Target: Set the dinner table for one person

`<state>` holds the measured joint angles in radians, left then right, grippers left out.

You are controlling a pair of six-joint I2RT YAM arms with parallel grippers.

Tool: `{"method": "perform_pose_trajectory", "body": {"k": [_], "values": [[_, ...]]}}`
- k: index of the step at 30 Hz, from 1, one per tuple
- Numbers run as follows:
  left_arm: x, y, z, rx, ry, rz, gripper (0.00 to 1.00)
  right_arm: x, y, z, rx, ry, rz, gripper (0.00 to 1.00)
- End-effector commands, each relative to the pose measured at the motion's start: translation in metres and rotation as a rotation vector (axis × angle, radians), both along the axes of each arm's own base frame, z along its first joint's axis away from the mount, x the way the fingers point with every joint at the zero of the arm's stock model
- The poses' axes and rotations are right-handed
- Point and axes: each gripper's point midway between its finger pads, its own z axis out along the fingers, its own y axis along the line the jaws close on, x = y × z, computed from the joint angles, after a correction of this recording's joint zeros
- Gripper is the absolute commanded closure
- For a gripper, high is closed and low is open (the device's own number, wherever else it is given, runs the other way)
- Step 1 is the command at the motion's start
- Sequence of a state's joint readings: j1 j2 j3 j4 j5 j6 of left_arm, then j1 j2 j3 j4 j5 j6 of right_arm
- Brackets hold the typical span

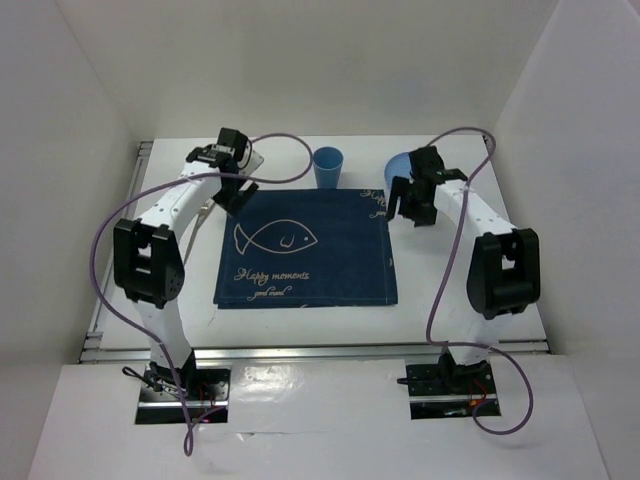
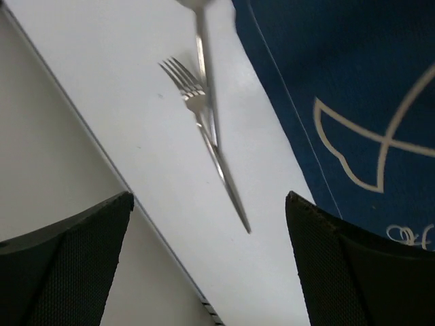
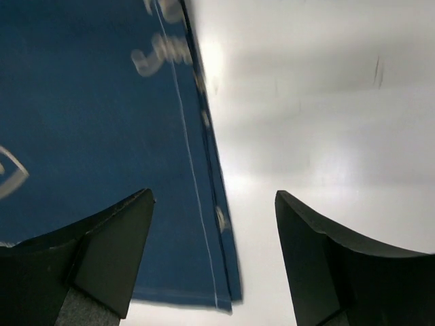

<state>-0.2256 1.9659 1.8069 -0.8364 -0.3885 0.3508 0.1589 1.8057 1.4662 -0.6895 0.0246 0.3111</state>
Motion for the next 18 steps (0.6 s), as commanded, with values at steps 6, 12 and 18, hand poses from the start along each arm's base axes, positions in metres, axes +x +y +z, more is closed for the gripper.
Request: {"method": "perform_pose_trajectory", "body": {"k": [6,12,18], "values": [[-0.119,-0.015,-0.070,-0.036,0.222,-0.064,0.02,-0.094,0.027,-0.050,0.164,0.150,-0.074,0.25],[-0.146,-0.008,-0.112,-0.018,0.323,-0.032,0.04,-0.123,0.052,-0.091,0.146,0.251,-0.063,0.35],[-0.185,-0.029,-0.136,-0.111,0.448,-0.100,0.05,-0.147,0.033,-0.110,0.092,0.299,-0.182,0.99]]}}
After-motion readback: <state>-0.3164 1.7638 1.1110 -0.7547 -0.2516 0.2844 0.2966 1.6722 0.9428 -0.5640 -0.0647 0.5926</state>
